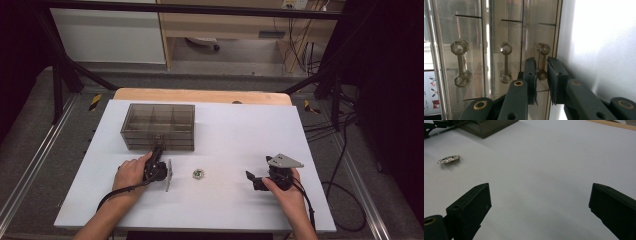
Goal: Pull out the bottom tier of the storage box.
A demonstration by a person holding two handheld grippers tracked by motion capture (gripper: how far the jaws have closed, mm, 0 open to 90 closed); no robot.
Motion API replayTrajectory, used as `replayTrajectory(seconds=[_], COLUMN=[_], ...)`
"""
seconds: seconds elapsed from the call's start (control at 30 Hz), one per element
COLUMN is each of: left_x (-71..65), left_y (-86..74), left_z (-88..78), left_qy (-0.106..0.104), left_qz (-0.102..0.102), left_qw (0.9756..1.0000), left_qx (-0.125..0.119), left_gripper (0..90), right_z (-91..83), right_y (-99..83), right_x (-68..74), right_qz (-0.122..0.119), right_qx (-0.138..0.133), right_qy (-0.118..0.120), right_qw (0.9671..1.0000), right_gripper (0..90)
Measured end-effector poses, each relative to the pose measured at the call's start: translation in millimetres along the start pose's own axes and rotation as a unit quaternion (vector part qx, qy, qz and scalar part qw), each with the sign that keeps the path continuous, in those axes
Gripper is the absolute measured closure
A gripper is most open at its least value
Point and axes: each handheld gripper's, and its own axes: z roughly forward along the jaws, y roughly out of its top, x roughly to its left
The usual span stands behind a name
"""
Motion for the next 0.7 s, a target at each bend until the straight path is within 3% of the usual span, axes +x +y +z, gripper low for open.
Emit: replayTrajectory(seconds=[0.33, 0.7], left_x=[-3.1, -4.5], left_y=[-0.2, -1.0], left_z=[-0.1, -9.8], left_qy=[0.011, 0.006], left_qz=[0.015, 0.010], left_qw=[0.9998, 0.9999], left_qx=[-0.001, -0.006], left_gripper=[79.4, 79.9], right_z=[0.6, -0.7], right_y=[-0.2, 0.2], right_x=[-0.3, -1.8], right_qz=[-0.001, 0.000], right_qx=[0.002, 0.000], right_qy=[-0.001, -0.002], right_qw=[1.0000, 1.0000], right_gripper=[4.4, 4.4])
